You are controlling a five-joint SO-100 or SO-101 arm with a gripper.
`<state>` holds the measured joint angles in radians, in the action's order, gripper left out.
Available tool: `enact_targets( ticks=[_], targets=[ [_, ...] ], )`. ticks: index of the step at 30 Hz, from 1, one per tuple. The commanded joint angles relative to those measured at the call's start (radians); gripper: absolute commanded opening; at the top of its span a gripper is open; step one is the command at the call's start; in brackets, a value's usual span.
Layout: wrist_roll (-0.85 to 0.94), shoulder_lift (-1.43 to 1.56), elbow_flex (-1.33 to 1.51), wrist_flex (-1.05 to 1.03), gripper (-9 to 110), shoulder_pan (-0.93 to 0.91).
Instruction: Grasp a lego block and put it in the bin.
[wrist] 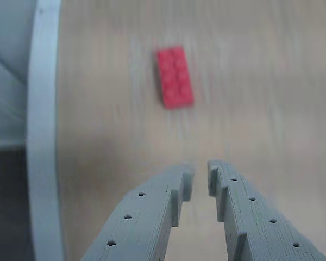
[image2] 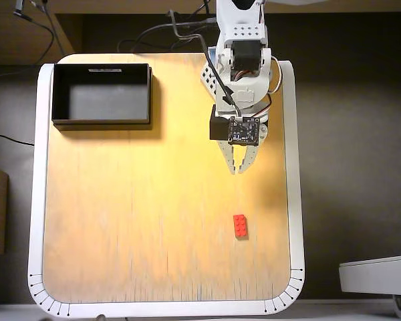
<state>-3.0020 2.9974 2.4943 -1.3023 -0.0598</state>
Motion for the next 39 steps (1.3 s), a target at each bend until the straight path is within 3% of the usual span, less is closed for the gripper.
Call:
enact_targets(
  ticks=[1, 14, 27, 34, 39],
  targets=[
    [0.015, -0.190, -0.316, -0.021, 0, 0.026],
    [0.041, -0.623, -0.491, -0.021, 0, 0.091],
    [-0.028, -1.003, -0.617, 0.092, 14, 0.094],
    [-0.130, -1.120, -0.638, 0.095, 22, 0.089],
    [-0.140, -1.163, -0.641, 0.210, 25, 0.072]
  ],
)
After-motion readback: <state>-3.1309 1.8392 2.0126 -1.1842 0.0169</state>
